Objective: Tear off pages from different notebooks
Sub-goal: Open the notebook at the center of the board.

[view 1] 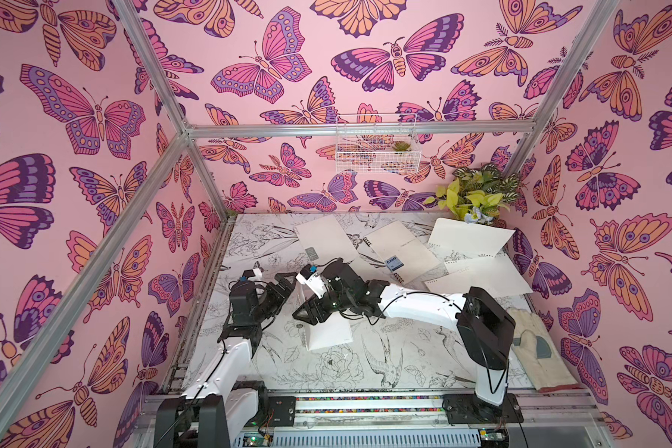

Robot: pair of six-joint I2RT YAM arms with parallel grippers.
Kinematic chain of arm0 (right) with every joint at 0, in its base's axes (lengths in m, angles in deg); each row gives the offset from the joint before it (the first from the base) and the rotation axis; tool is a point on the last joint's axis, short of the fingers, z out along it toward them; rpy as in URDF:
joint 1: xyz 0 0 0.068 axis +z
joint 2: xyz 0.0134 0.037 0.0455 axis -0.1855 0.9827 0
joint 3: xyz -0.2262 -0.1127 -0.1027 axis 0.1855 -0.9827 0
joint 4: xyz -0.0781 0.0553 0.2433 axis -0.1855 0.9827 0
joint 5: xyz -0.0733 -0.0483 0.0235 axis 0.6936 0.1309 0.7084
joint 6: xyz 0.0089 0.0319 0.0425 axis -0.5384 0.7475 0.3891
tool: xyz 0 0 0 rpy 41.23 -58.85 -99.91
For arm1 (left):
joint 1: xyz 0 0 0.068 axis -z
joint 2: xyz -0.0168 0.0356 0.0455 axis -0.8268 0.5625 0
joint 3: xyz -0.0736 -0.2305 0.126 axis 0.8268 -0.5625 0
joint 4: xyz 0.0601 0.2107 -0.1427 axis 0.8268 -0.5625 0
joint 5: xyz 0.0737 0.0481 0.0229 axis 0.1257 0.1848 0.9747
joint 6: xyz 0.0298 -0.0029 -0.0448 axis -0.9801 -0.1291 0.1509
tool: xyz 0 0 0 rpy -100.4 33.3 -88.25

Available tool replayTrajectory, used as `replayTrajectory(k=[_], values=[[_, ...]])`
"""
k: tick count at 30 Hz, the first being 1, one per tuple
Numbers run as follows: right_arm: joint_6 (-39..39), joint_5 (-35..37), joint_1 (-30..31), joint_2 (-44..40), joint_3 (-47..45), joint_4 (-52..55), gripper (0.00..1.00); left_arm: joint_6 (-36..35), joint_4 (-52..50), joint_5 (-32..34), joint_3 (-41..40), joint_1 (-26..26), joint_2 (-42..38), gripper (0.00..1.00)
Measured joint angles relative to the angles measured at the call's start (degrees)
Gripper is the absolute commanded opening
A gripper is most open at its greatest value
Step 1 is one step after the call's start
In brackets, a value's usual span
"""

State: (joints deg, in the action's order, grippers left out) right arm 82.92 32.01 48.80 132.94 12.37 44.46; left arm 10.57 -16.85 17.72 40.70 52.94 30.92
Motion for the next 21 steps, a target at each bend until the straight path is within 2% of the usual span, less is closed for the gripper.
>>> replayTrajectory(k=[6, 12, 19, 21], values=[[-2.47, -3.26, 0.42, 0.00, 0.59, 1.09, 0.73, 0.94, 1.38, -2.69, -0.17, -2.80, 0.26, 1.00], [-2.99, -10.43, 0.50, 0.11, 0.79, -0.09, 0.76, 0.92, 1.16, -4.59, -0.68, -5.62, -1.81, 1.00], [-1.25, -17.05, 0.63, 7.58, 6.62, -3.26, 0.73, 0.74, 1.11, -6.88, -3.08, -7.23, -3.19, 0.98], [-0.63, -18.29, 0.63, 9.14, 6.80, -3.30, 0.74, 0.66, 0.83, -7.52, -4.04, -7.87, -3.21, 0.95]])
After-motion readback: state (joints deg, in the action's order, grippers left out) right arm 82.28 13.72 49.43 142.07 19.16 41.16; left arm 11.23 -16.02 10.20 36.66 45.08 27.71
